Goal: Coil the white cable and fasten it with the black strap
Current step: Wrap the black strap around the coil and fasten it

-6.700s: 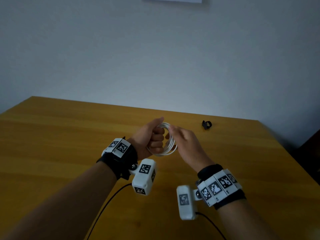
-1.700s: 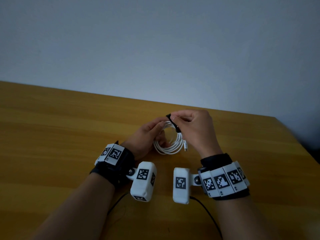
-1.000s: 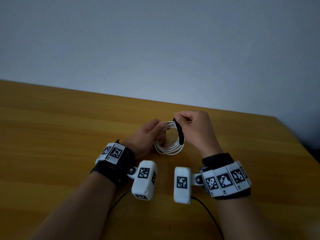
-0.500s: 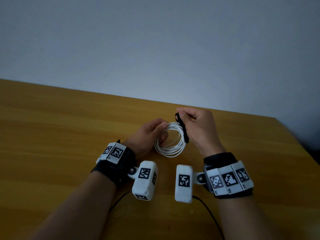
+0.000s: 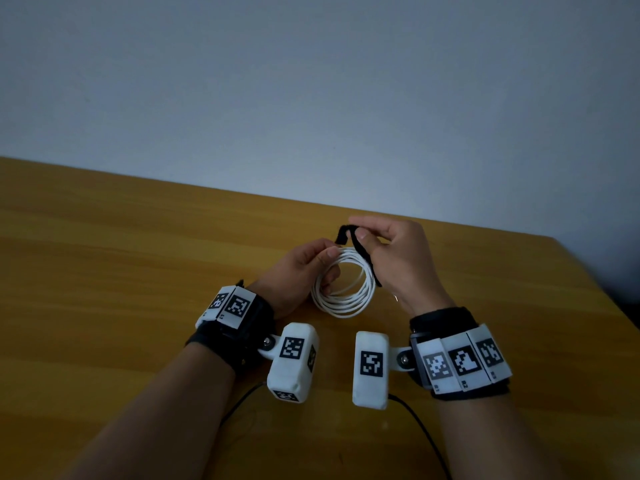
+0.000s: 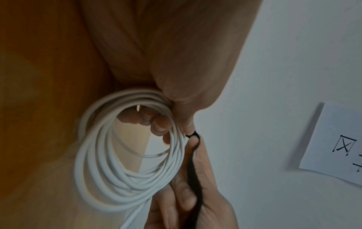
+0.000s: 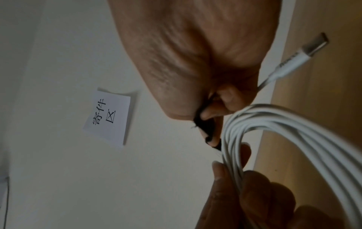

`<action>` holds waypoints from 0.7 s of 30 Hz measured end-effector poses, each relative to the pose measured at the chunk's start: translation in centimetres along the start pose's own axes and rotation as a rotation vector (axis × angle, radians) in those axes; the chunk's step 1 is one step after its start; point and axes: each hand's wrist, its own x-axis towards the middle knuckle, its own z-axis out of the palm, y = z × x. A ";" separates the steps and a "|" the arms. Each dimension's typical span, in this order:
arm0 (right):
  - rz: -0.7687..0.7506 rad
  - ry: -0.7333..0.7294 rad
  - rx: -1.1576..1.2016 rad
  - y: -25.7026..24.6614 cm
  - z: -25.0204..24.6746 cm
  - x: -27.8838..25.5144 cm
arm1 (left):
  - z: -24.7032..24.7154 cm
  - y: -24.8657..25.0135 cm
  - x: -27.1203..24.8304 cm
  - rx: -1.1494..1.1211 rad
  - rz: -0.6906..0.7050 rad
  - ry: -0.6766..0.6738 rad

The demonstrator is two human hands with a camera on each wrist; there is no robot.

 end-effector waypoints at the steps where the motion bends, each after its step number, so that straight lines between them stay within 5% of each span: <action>1: 0.014 -0.018 -0.024 0.1 0.0 0.0 | 0.0 0.1 0.0 -0.003 0.001 -0.003; 21: 0.025 -0.268 -0.308 -1.2 -0.6 -0.7 | 0.7 0.4 0.0 -0.059 -0.055 0.120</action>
